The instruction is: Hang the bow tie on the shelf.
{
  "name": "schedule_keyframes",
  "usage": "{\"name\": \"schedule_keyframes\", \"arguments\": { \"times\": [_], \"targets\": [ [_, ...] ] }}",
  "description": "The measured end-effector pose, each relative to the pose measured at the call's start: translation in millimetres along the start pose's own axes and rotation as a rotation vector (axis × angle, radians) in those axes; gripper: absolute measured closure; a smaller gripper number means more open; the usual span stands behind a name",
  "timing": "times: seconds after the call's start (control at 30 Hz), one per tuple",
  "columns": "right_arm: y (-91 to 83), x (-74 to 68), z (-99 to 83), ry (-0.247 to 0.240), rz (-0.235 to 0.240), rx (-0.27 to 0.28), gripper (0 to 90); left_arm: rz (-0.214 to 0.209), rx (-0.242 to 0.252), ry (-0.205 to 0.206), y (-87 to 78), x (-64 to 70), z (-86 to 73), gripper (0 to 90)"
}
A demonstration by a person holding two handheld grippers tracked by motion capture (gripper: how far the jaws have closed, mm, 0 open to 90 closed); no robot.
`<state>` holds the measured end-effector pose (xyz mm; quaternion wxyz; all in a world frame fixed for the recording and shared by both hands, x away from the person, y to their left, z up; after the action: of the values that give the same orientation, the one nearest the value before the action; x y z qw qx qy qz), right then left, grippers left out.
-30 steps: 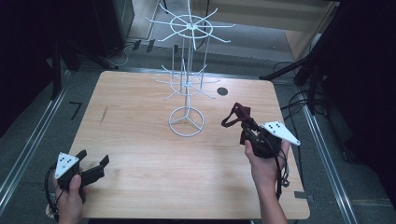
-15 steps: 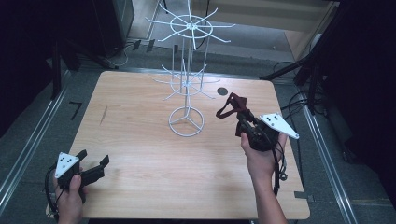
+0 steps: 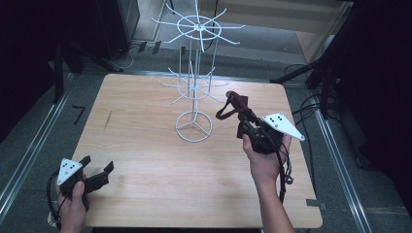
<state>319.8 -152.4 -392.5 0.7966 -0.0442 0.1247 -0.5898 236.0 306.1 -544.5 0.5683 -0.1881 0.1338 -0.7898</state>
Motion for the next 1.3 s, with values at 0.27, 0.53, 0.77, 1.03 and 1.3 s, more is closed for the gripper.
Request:
{"name": "schedule_keyframes", "arguments": {
  "times": [0.27, 0.53, 0.77, 1.03, 1.3],
  "targets": [
    [3.8, -13.5, 3.5, -0.008, 0.021, -0.002, 73.8, 0.001, -0.001, -0.004, 0.0, -0.2, 0.0, 13.6],
    [5.7, -27.1, 2.6, -0.013, 0.046, -0.006, 73.7, 0.0, 0.001, -0.007, 0.1, -0.3, 0.1, 13.6],
    [12.1, -37.4, -12.4, -0.042, 0.054, -0.04, 73.7, -0.001, 0.001, -0.007, 0.2, -0.5, 0.1, 13.6],
    [23.5, -46.0, -37.4, -0.085, 0.052, -0.094, 73.7, -0.002, -0.002, -0.009, 0.0, -0.7, 0.1, 13.6],
    [37.6, -45.3, -58.0, -0.091, 0.047, -0.161, 73.8, -0.002, 0.0, -0.012, 0.1, -1.0, 0.1, 13.6]
  ]
}}
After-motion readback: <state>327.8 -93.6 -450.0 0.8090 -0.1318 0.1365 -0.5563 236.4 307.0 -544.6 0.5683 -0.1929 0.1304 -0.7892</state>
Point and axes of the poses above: each handheld gripper's, and its own axes: y roughly forward along the jaws, z roughly out of its top, x roughly to its right, the point moved 5 cm from there along y, roughly forward along the jaws, and after that the axes turned 6 degrees about -z, right-handed, at the moved point
